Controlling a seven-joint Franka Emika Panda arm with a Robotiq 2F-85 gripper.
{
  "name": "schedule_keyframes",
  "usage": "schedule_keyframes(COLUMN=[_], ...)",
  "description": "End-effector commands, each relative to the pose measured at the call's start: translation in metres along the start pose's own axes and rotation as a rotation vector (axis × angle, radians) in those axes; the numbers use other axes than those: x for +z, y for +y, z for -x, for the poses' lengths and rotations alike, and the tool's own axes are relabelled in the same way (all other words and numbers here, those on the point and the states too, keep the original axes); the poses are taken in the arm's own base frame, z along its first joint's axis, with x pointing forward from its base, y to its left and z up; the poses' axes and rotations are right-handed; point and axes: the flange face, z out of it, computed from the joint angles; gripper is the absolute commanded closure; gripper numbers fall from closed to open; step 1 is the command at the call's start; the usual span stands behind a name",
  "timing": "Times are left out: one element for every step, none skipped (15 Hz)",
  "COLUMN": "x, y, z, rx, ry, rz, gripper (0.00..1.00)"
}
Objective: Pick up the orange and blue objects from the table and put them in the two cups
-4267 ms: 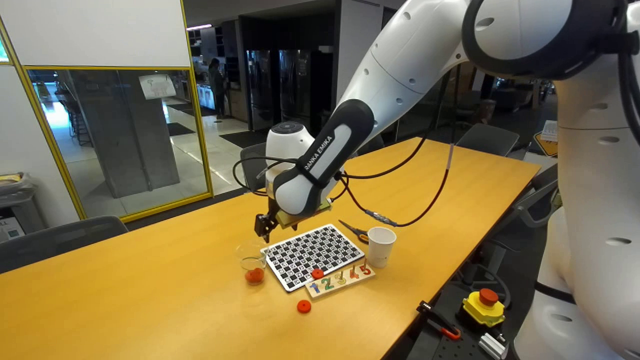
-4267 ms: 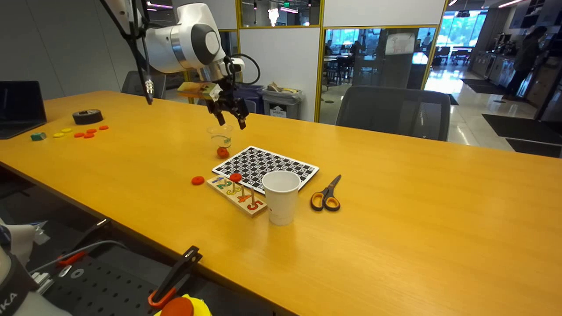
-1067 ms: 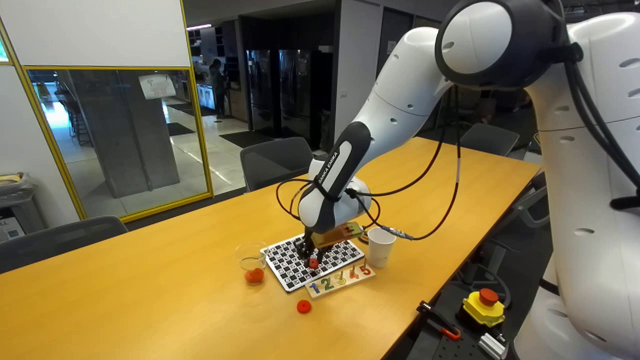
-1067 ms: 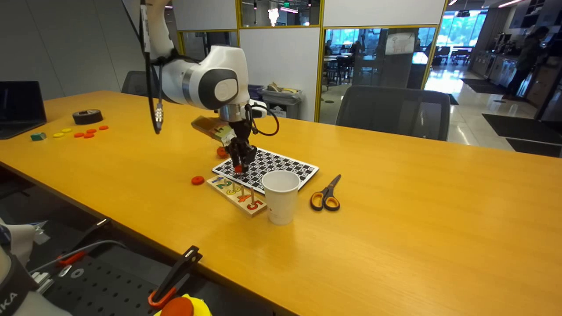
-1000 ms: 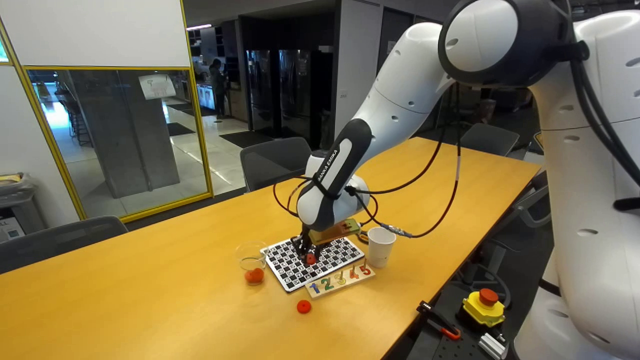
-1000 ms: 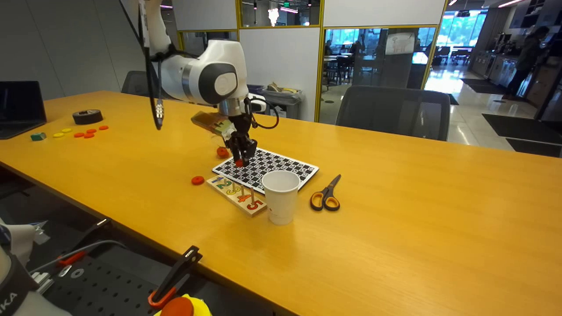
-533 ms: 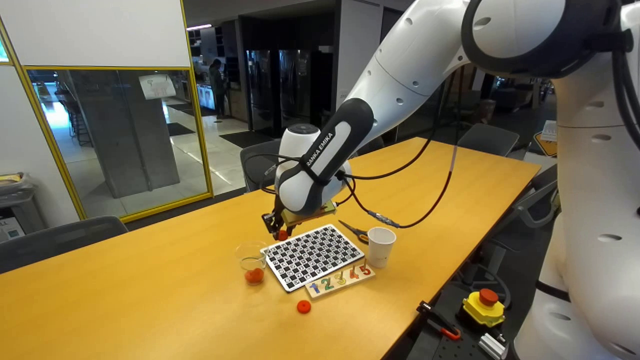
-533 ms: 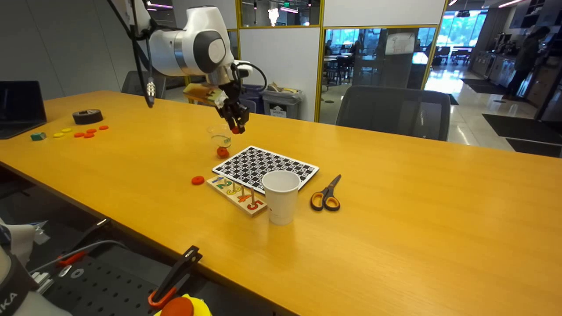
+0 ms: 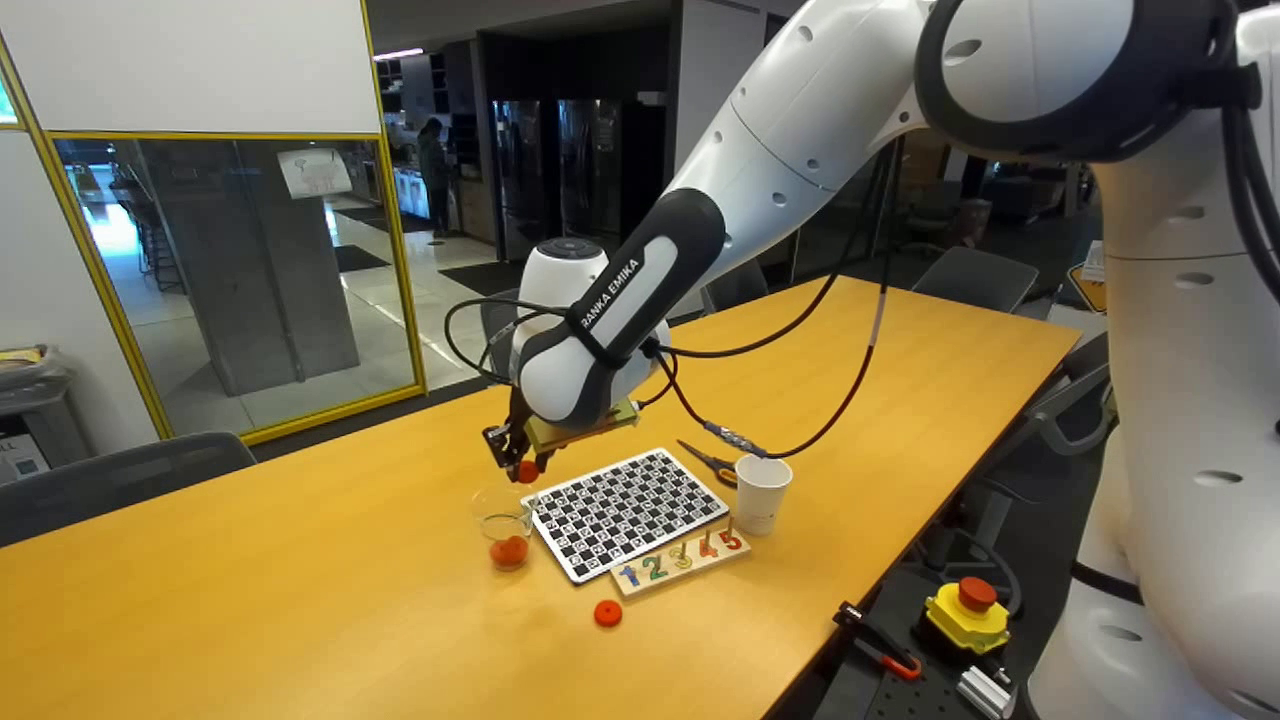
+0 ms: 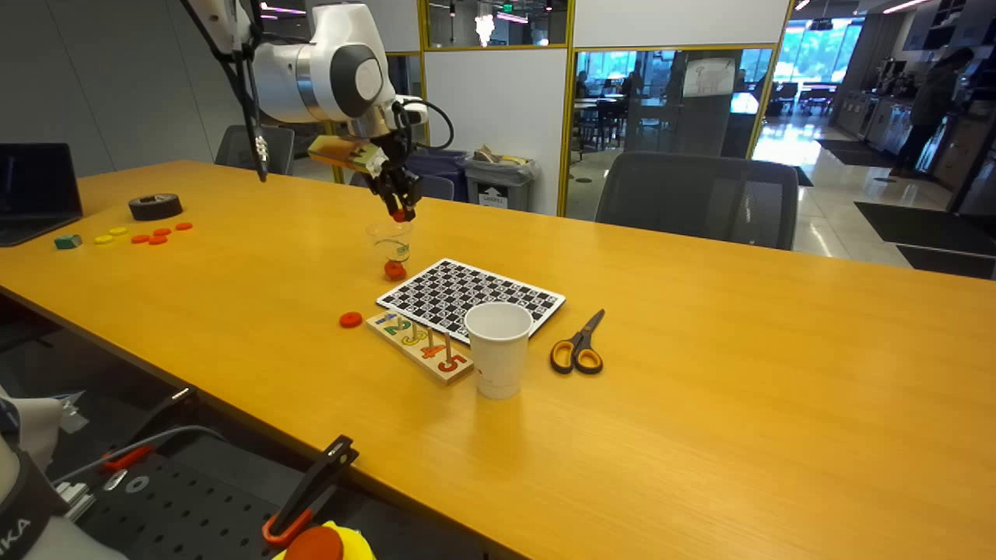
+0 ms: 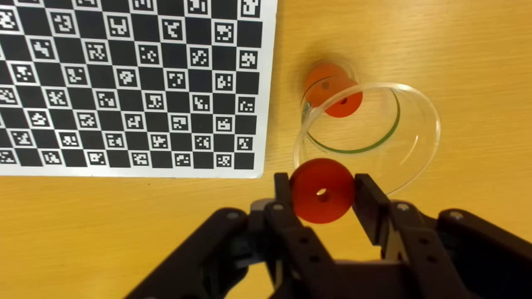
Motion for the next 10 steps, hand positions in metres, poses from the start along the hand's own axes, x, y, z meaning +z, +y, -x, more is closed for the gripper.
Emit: schedule_keyframes(x=[0.005,0.009,0.012,0.014,0.017,0.019,0.019,0.018,0.015,0.011], y=[-0.014,-0.017,-0.019,-0.02,-0.021,-0.021,-0.02,-0.02,-0.019,-0.017], z=[-0.01,-0.01,-0.01,-0.01,-0.01,-0.01,-0.01,-0.009,-0.008,-0.005], rx=[-0.014,-0.016,-0.016,-0.013,-0.016,-0.018,-0.02,-0.024,-0.027,-0.031], ry=[-0.018,-0.026,-0.032,-0.036,-0.041,-0.049,-0.059,-0.065,-0.075,-0.081], rz=[-0.011,-0.014,-0.015,-0.007,-0.005,-0.001,0.003,0.007,0.012,0.014], gripper=[0.83,0.83,0.83,0.73,0.49,0.31,0.26,0.19,0.1,0.03])
